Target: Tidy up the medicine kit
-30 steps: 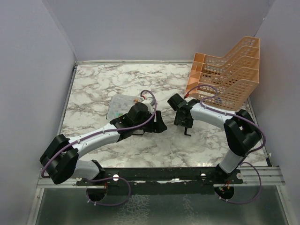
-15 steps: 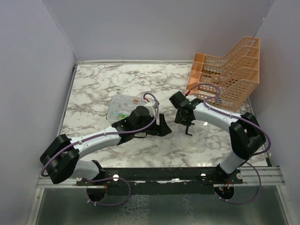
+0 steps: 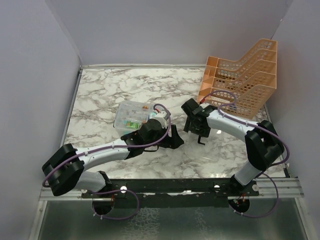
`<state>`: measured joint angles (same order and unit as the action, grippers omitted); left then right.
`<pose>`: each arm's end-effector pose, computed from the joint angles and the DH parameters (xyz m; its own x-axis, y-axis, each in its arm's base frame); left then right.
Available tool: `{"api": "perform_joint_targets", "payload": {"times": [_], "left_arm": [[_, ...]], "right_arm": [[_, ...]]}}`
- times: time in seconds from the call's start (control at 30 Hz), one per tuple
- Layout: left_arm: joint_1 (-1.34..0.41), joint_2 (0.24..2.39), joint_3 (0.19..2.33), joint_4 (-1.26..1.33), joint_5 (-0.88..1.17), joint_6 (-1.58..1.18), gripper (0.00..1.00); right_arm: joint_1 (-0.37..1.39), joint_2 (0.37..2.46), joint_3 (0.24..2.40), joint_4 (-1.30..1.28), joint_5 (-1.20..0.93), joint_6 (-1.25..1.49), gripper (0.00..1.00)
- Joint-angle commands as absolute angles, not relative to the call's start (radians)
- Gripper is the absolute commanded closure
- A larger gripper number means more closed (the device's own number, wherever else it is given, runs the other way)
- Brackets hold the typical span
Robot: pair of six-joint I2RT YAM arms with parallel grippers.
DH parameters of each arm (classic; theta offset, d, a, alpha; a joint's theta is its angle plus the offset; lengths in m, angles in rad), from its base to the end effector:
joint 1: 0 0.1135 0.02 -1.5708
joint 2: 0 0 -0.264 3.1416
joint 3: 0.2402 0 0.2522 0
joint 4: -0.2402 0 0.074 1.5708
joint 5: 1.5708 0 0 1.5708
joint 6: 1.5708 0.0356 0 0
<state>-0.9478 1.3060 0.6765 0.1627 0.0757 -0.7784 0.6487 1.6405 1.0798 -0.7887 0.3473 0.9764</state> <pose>0.1624 -0.2306 0.2233 -0.7832 -0.1097 -0.6120 0.4203 0.6318 -0.6513 0.2475 0.1724 0.1926 -0.8567 0.3281 -0.3981 0.3593 0.9332 -0.0040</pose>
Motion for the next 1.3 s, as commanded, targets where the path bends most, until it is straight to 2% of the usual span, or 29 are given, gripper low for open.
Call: {"api": "perform_joint_targets", "payload": {"times": [0.0,0.37,0.43,0.57,0.7,0.87,1.27], "left_arm": [[-0.959,1.276,0.648,0.239,0.031,-0.782,0.24],[-0.965,1.264,0.621,0.250,0.021,-0.787,0.23],[-0.966,1.260,0.615,0.250,0.015,-0.791,0.24],[-0.966,1.255,0.603,0.253,-0.002,-0.808,0.24],[-0.966,1.256,0.597,0.259,-0.009,-0.822,0.24],[-0.967,1.270,0.611,0.268,-0.016,-0.836,0.23],[-1.024,1.372,0.667,0.286,-0.030,-0.851,0.20]], "right_arm": [[0.647,1.654,1.091,-0.829,0.377,0.998,0.28],[0.647,1.734,1.128,-0.819,0.351,0.978,0.23],[0.647,1.749,1.133,-0.818,0.352,0.980,0.26],[0.647,1.763,1.139,-0.826,0.362,0.993,0.44],[0.646,1.740,1.139,-0.824,0.373,0.994,0.54],[0.647,1.700,1.151,-0.829,0.370,0.982,0.57],[0.647,1.578,1.117,-0.803,0.316,0.961,0.57]]}}
